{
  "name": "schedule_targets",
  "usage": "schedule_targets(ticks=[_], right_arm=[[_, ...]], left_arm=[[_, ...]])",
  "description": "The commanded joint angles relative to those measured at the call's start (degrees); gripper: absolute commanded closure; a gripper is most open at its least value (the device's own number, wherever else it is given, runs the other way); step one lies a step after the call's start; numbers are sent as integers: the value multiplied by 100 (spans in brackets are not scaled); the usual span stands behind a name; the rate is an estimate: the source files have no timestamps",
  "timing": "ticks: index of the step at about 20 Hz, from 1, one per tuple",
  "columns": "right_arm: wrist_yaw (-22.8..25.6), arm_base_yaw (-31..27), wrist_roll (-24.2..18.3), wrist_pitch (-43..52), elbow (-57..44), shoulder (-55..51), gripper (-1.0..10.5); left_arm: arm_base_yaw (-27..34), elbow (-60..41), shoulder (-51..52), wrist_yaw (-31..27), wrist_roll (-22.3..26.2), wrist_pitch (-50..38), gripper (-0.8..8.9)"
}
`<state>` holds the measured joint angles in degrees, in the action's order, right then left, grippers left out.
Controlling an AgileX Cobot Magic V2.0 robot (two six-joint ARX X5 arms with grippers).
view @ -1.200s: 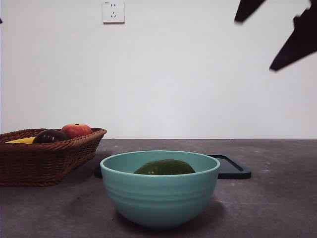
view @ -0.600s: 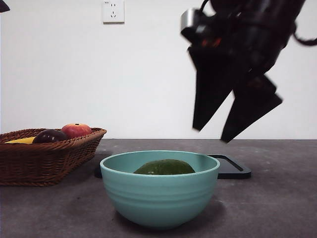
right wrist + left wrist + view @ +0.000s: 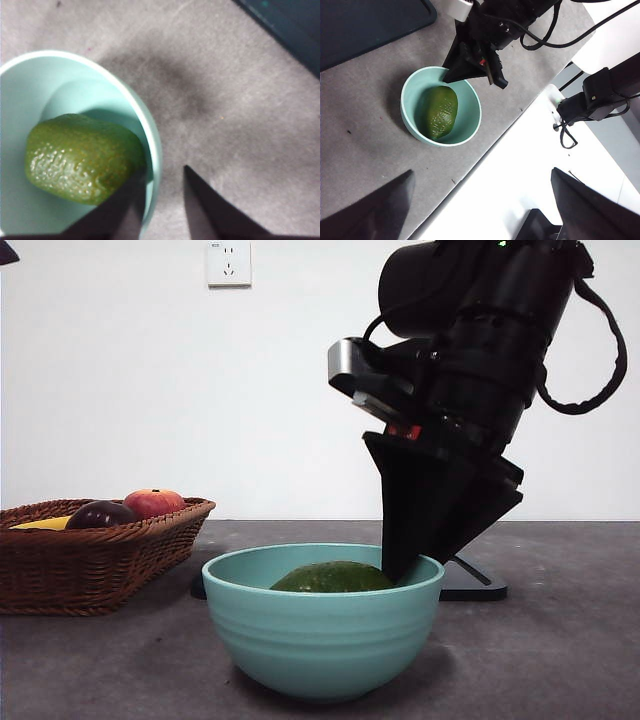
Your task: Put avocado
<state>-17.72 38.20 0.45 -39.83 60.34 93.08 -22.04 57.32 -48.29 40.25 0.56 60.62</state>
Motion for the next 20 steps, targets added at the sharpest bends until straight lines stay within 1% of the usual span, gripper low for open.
schedule_targets(ticks=[1,2,10,15,20], right_arm=[[17,107,63,57,94,109,913],[11,111,70,57,94,109,935],[-85,111,372,-22,203,37,935],[175,-35,385,-660,1139,11,935],[168,-511,402,-695,1867,164,935]], left_arm=[[-26,57,-24,28,48,-33,377],[-26,57,-24,28,48,-35,377],[-26,57,-24,28,48,-33,377],[-26,57,-24,28,48,-37,377],[-26,57,-24,28,48,-37,377]])
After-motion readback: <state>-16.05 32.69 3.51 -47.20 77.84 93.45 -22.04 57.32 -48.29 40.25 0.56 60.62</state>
